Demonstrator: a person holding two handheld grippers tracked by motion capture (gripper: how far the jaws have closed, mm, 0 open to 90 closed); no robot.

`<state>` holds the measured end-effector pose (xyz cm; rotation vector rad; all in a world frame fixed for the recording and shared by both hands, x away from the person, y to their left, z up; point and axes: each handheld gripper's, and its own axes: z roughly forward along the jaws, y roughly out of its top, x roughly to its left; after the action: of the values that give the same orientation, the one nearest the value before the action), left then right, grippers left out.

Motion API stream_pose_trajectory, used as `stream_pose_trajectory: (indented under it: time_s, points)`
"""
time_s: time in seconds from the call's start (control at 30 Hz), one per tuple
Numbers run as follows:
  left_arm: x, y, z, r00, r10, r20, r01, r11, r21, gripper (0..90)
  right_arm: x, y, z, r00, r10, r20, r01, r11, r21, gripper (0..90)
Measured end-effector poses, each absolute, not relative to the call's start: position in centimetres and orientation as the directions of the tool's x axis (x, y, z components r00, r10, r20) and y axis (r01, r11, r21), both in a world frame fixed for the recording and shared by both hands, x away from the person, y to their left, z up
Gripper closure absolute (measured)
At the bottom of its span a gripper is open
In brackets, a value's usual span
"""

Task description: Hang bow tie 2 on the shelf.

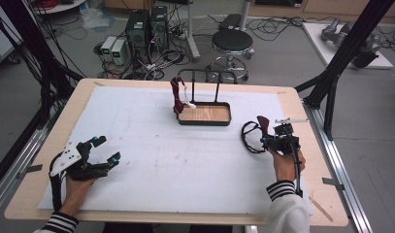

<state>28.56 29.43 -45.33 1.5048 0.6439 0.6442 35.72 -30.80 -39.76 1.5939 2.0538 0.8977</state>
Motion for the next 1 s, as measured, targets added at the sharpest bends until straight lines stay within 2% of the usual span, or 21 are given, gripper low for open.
stream_pose_trajectory:
  time_s: [0.37,1.0]
  points:
    - [28.6,29.4,-45.3,0.680,0.733,0.009,0.014,-0.026,1.000,17.1,35.2,-30.0,-38.9,-0.347,0.937,0.044,0.593,0.183,0.784,78.2]
    - [28.5,29.4,-45.3,0.678,0.735,0.009,0.015,-0.027,1.000,17.1,34.6,-28.0,-37.5,-0.461,0.887,-0.010,0.409,0.222,0.885,78.1]
